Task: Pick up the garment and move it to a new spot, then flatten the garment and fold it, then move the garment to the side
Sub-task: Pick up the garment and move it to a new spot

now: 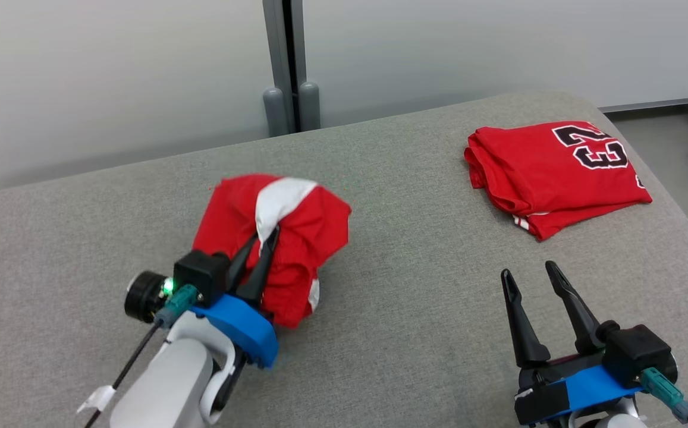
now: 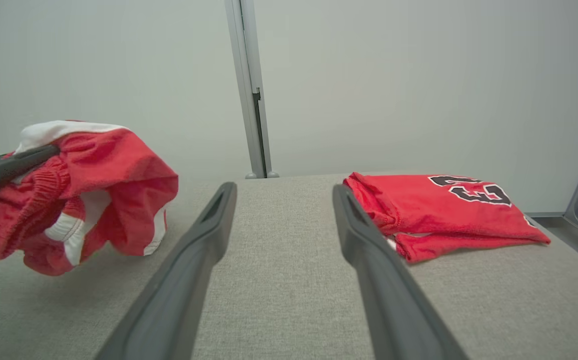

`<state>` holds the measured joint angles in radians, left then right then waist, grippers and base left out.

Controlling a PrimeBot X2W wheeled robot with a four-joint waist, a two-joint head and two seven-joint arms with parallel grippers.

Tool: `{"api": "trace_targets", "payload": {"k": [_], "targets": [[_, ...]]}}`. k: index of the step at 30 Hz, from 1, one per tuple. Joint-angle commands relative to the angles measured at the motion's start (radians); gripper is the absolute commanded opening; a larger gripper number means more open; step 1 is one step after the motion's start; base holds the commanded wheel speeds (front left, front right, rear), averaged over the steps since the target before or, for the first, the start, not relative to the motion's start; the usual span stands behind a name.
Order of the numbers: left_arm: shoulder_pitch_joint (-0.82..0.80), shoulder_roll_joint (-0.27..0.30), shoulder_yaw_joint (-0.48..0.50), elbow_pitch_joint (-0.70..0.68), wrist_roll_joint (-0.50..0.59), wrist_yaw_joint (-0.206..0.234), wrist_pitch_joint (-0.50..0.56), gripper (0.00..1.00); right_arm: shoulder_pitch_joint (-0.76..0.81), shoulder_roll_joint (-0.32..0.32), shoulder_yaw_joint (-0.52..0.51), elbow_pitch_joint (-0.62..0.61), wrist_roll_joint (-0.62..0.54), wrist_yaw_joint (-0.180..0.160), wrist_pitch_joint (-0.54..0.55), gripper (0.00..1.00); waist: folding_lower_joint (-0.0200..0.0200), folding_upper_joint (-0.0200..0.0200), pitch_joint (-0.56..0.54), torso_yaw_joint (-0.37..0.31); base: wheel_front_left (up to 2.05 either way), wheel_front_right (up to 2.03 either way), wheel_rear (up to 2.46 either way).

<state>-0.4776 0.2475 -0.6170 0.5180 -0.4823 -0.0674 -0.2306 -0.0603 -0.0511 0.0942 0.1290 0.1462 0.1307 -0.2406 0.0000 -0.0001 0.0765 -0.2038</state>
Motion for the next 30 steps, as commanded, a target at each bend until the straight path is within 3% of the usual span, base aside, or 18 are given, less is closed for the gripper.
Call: {"api": "trace_targets", "payload": {"k": [1, 8, 10, 15, 30], "targets": [[0.018, -0.005, -0.006, 0.015, 0.002, 0.004, -0.009, 0.00, 0.009, 0.000, -0.001, 0.005, 0.007, 0.000, -0.005, 1.00, 0.0000, 0.0001, 0.002, 0.007, 0.00, 0.00, 0.00], [0.086, -0.047, -0.038, 0.137, 0.007, -0.005, -0.026, 0.00, -0.001, 0.001, 0.006, 0.028, 0.021, 0.000, -0.011, 1.00, 0.0000, 0.0001, 0.002, 0.024, 0.00, 0.00, 0.00], [0.094, -0.062, -0.044, 0.165, 0.001, -0.012, -0.028, 1.00, 0.002, 0.000, 0.006, 0.036, 0.024, 0.000, -0.011, 1.00, 0.0000, 0.0001, -0.004, 0.028, 0.00, 0.00, 0.00], [0.086, -0.080, -0.036, 0.168, 0.026, -0.008, -0.035, 1.00, 0.026, 0.000, -0.002, 0.060, 0.030, 0.000, -0.017, 1.00, 0.0000, 0.0001, -0.036, 0.040, 0.00, 0.00, 0.00], [0.294, -0.008, 0.208, -0.184, 0.144, 0.072, -0.035, 1.00, 0.064, 0.000, -0.032, 0.078, 0.049, 0.000, -0.023, 1.00, 0.0000, 0.0001, -0.104, 0.139, 0.00, 0.00, 0.00]]}}
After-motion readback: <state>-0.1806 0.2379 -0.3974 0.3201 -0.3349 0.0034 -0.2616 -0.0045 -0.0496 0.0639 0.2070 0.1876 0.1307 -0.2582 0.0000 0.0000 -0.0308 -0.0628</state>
